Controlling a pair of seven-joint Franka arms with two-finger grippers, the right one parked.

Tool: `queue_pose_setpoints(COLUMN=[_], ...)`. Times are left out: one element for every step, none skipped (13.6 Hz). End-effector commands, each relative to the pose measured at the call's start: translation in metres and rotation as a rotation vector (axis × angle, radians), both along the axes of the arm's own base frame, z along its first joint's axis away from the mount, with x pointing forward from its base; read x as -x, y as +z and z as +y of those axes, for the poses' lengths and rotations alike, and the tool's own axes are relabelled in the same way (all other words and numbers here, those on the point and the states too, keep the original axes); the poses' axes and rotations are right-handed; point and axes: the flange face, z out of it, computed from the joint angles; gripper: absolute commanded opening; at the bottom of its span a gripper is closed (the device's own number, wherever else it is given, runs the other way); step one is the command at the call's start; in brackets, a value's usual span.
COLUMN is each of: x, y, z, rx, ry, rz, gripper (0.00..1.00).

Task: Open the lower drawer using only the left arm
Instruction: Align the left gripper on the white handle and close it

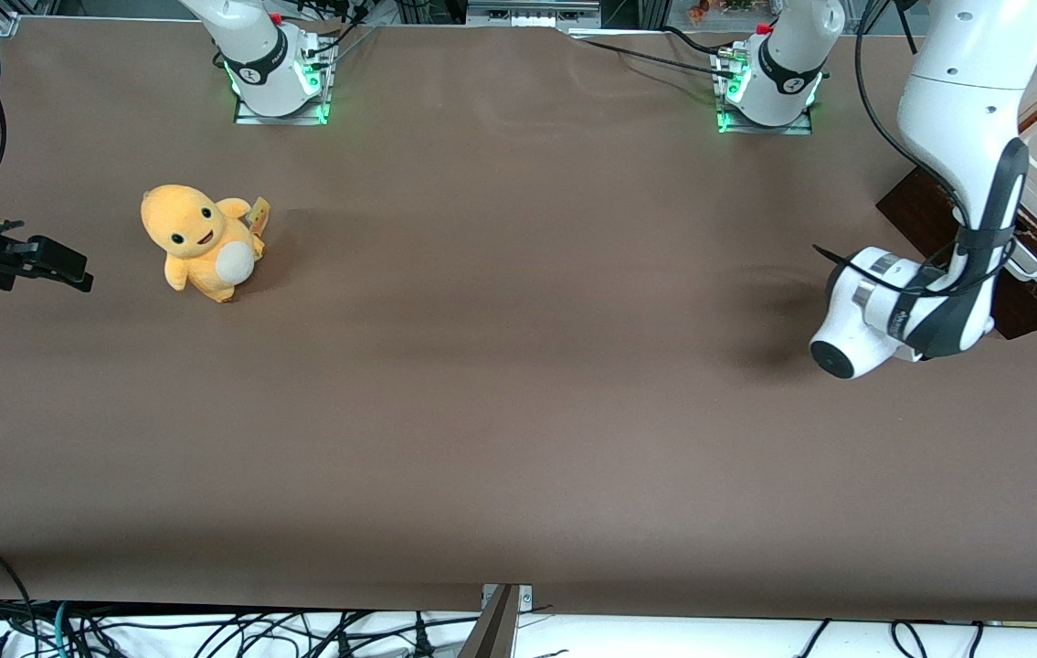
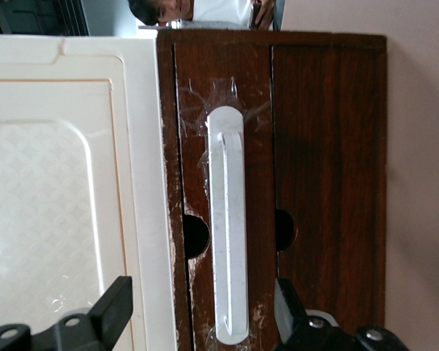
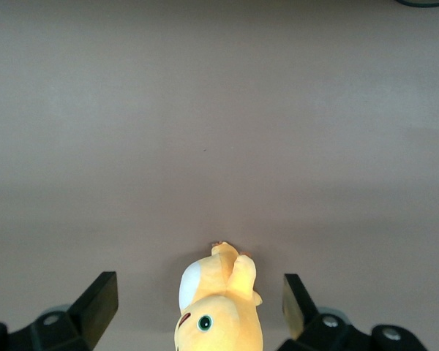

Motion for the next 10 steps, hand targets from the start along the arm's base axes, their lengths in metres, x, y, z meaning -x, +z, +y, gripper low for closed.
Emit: queue_pose_setpoints(x=[0.007, 0.009, 0.011, 0.013, 0.015, 0.019, 0.026, 0.033, 0.034, 0.039], y=[-0.003, -0.007, -0.011, -0.015, -0.022, -0.025, -0.031, -0.034, -0.036, -0.042], z=[0.013, 0.019, 0.023, 0.028, 0.039, 0.044, 0.048, 0.048, 0.048, 0.047], rx=[-0.021, -0.021, -0.02, -0.022, -0.043, -0.072, -0.098, -0.114, -0.126, -0.134], ry=[-0.007, 0.004, 0.011, 0.017, 0.012, -0.006, -0.011, -0.011, -0.015, -0.024], rz=[-0.004, -0.004, 0.002, 0.011, 0.021, 0.02, 0.02, 0.016, 0.006, 0.001], gripper=[0.79, 0.79, 0.79, 0.79, 0.79, 0.79, 0.79, 0.76, 0.75, 0.75])
